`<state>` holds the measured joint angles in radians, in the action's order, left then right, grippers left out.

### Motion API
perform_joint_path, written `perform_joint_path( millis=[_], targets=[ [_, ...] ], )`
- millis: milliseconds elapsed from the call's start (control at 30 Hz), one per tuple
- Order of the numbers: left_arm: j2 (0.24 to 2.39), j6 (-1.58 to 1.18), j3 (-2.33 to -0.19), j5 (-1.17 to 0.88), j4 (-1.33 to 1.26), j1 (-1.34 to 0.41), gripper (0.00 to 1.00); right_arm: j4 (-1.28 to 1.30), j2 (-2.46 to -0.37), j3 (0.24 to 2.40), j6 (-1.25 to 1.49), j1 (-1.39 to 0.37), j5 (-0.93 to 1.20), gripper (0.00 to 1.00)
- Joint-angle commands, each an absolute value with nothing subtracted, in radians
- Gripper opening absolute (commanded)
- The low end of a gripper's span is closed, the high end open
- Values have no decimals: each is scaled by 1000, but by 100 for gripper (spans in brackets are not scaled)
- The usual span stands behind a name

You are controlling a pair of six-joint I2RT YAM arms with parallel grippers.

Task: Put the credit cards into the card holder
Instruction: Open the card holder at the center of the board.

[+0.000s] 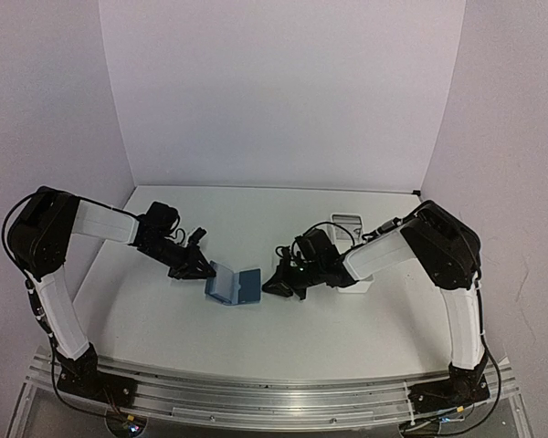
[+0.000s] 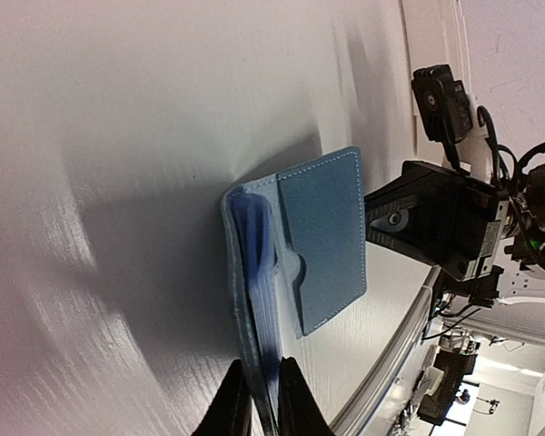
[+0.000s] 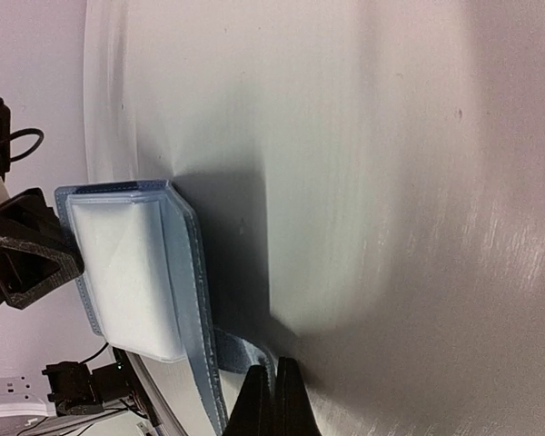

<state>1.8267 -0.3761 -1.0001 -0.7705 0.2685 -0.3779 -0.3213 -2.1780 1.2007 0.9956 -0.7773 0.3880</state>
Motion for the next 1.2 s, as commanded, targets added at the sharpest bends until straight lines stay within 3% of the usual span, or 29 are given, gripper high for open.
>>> perform_joint_path(
  millis=[0, 233, 367, 467, 567, 633, 800, 1167],
  targets=[
    [1802, -386, -996, -840, 203, -378, 4, -215, -2212, 1209, 978, -770, 343, 0],
    [1774, -404, -1014, -879, 163, -384, 0, -211, -2222, 1247, 940, -770, 382, 1],
    [1780, -412, -1055, -750, 243, -398, 0, -179, -2161, 1262, 886, -770, 341, 27],
    [1767, -422, -1067, -701, 272, -399, 0, -104, -2096, 1288, 830, -770, 293, 40],
    [1740, -423, -1092, -642, 293, -415, 0, 49, -2039, 1350, 767, -784, 147, 59],
    [1725, -414, -1111, -596, 312, -439, 0, 175, -2011, 1416, 721, -815, -33, 66],
    [1701, -417, -1130, -501, 349, -480, 0, 267, -1972, 1516, 703, -901, -300, 68],
    [1717, -441, -1137, -511, 342, -483, 0, 253, -2229, 1792, 603, -971, -30, 69]
  ],
)
